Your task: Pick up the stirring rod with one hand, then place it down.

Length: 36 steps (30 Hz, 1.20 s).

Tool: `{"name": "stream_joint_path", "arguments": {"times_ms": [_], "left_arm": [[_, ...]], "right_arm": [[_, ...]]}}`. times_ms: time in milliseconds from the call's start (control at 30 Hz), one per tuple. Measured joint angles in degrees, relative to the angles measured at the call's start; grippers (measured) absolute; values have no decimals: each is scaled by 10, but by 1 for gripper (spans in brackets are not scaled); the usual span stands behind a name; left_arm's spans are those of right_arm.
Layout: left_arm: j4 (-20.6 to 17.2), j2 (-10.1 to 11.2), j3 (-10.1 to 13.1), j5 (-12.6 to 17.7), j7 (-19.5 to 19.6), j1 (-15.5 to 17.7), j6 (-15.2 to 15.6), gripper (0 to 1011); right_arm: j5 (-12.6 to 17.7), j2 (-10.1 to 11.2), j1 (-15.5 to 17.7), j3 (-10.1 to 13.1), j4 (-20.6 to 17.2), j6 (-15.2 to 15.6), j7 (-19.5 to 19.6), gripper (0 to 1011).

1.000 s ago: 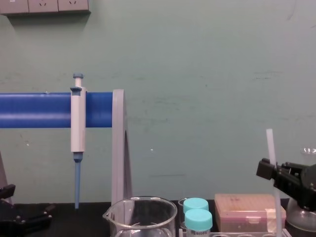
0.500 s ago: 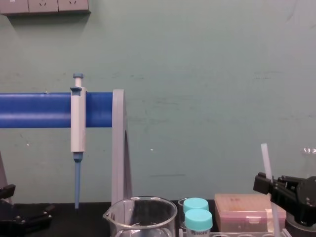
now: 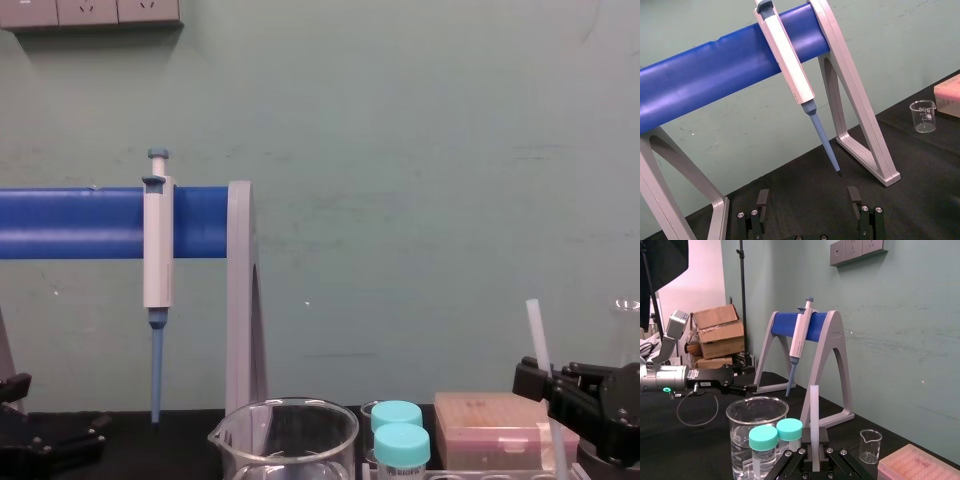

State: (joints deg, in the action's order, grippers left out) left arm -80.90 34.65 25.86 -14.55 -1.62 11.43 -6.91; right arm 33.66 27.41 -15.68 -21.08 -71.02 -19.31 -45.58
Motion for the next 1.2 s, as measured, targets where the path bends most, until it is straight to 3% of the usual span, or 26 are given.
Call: {"name": "stream_joint_path", "arguments": {"times_ms": [167,333,467,1100,1200], "left_arm": [[0,0,0,0,0,0,0,1000],[0,0,0,0,0,0,0,1000],[0,0,0,0,0,0,0,1000],[0,0,0,0,0,0,0,1000],[0,0,0,0,0,0,0,1000]], "right_arm": [[1,0,0,0,0,0,0,69],[1,0,0,0,0,0,0,175],[2,0,0,1,0,0,1,336],[3,0,0,1,0,0,1,918],[9,-5,0,14,-6,-3,16,993]]}}
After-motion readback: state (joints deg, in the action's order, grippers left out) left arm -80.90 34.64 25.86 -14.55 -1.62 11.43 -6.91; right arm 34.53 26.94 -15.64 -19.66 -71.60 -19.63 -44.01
